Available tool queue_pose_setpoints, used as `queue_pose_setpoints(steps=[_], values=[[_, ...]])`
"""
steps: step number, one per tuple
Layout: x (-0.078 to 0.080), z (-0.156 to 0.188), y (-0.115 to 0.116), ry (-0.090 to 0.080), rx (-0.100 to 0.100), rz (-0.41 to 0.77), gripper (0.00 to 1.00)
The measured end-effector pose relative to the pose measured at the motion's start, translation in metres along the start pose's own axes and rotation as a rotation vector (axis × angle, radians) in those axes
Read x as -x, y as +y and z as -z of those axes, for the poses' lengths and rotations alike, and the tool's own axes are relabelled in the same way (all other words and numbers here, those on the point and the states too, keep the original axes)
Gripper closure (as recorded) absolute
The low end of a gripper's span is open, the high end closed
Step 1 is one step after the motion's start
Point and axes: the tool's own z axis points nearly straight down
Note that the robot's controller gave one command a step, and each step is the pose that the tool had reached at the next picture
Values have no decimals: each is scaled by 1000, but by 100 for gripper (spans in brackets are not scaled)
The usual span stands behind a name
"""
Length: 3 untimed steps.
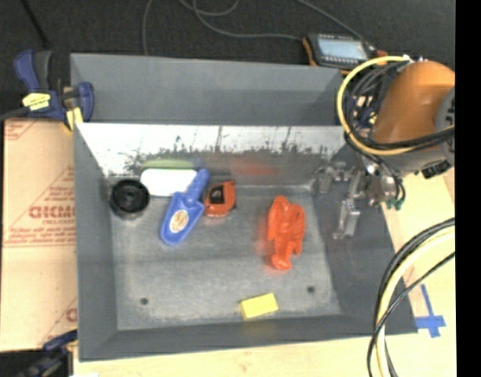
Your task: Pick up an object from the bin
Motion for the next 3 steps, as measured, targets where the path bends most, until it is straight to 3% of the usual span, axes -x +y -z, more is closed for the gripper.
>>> queue_pose_setpoints(steps=[1,2,3], values=[[2,5,0,-8,-2,3,0],[16,-28,21,-12,-3,278,0],[18,-41,30,-5,0,500,0]])
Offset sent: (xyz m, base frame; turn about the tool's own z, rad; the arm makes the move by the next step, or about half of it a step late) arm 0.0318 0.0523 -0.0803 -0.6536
